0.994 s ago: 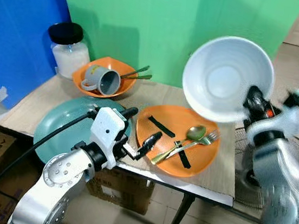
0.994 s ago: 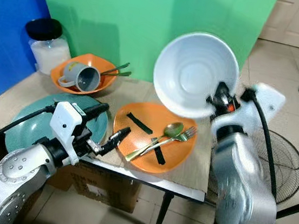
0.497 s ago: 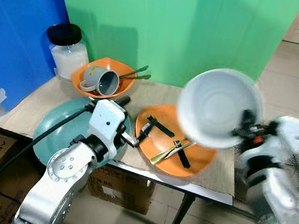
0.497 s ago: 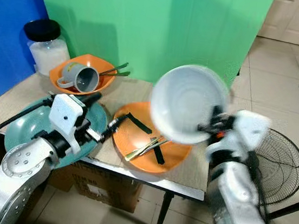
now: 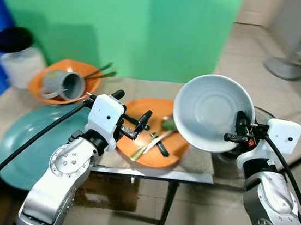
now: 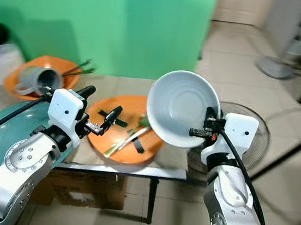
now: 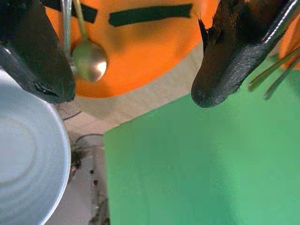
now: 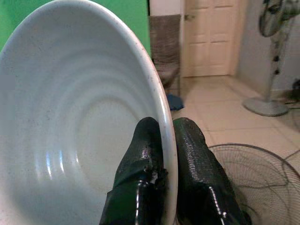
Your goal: Setting the table
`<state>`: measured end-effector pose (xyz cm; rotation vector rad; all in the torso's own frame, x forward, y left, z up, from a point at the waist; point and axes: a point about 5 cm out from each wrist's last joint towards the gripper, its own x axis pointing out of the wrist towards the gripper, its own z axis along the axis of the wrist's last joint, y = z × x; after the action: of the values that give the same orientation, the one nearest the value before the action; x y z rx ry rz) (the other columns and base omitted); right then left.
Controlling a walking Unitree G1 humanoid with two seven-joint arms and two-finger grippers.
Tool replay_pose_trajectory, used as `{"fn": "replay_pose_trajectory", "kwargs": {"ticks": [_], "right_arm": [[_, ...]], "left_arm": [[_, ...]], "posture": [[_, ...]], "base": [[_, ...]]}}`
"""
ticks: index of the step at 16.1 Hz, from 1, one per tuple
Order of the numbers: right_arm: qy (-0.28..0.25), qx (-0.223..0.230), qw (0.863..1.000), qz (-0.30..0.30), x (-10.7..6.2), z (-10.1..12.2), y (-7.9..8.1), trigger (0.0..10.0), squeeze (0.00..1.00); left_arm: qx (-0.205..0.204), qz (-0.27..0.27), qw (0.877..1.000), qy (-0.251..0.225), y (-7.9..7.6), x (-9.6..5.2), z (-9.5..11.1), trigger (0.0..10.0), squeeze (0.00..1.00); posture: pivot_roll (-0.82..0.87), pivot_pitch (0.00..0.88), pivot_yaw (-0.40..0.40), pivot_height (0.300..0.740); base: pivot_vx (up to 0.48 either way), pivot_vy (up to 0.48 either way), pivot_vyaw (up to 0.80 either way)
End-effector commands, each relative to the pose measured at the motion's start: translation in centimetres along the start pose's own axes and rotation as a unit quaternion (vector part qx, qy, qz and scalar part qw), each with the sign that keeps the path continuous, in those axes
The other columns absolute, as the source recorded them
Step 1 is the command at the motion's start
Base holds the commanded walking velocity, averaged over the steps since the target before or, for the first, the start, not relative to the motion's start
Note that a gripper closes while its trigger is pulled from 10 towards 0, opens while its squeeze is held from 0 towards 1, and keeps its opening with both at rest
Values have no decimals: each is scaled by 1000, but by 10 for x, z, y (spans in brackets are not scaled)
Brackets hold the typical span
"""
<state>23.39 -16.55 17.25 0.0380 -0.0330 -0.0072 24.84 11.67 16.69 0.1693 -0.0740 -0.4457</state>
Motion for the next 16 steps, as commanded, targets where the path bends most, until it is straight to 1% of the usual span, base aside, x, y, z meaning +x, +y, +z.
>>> {"fn": "replay_pose_trajectory", "kwargs": {"ticks": [1, 5, 9, 14, 15, 16], "right_arm": [[-21, 0, 1000, 10, 0, 5, 4, 10000, 0], [-25, 14, 1000, 10, 1, 6, 5, 10000, 0], [-25, 16, 999, 21, 1, 7, 7, 10000, 0], [-13, 22, 999, 21, 2, 5, 8, 10000, 0], [-2, 6, 1000, 7, 3, 3, 6, 10000, 0], [3, -35, 999, -24, 4, 3, 1, 10000, 0]], "left_arm": [[6, 12, 1000, -3, 5, 0, 1, 10000, 0], [4, 11, 1000, -1, 4, -1, 1, 10000, 0], [5, 18, 1000, 1, 7, 0, 0, 10000, 0], [4, 24, 1000, 2, 8, 0, -1, 10000, 0], [4, 27, 1000, 3, 8, 0, -2, 10000, 0], [3, 29, 1000, 3, 9, 0, -2, 10000, 0]], "posture": [[93, 0, 43, 740], [95, 0, 43, 740], [98, 0, 38, 740], [98, 0, 35, 740], [97, 0, 34, 740], [97, 0, 32, 740]], "base": [[0, 0, -800], [0, 0, -794], [0, 0, -797], [0, 0, -790], [0, 0, -800], [0, 0, -712]]}}
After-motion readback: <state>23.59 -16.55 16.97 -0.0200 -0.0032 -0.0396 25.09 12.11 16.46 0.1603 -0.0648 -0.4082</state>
